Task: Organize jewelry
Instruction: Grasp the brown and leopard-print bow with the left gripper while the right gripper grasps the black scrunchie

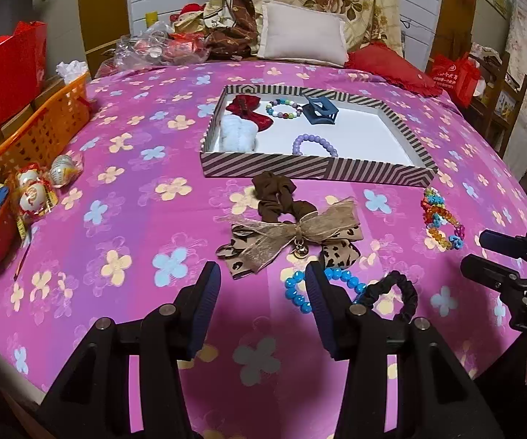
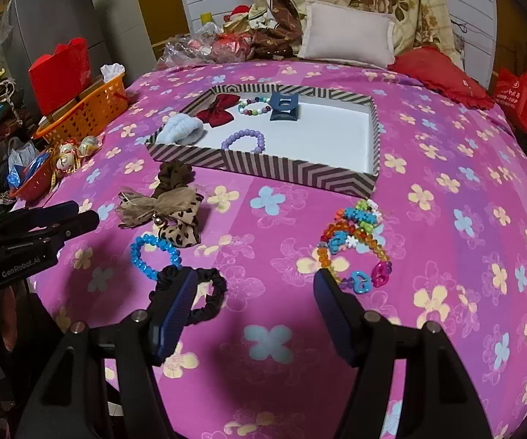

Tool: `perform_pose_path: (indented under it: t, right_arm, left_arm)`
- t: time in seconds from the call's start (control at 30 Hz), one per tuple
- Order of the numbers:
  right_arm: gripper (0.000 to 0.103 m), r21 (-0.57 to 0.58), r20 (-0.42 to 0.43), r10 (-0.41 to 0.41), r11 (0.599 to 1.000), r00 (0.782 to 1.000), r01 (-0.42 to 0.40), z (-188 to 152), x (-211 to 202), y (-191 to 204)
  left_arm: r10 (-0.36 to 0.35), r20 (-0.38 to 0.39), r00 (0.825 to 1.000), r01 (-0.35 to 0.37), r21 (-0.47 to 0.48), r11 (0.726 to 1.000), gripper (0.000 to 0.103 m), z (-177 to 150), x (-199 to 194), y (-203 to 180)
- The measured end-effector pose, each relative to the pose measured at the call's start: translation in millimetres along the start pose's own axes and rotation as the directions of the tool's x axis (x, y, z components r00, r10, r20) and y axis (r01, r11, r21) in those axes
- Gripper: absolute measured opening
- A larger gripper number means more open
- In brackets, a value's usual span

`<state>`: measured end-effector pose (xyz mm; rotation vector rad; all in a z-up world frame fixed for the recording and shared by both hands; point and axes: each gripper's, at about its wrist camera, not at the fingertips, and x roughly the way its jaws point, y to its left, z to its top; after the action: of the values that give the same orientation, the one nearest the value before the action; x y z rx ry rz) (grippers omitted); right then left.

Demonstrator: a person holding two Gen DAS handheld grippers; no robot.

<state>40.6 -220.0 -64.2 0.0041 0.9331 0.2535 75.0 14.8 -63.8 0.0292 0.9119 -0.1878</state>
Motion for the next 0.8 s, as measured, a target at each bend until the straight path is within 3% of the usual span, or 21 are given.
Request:
perform_pose_path:
  t: [0.8]
  right_arm:
    - [0.069, 0.015, -0.019, -0.009, 1.0, 1.0, 0.009, 0.9, 12.0, -6.7]
  left_arm:
    - [-0.012, -0.045, 0.999, 0.014, 0.034, 0.999, 0.034, 8.9, 28.3, -8.0]
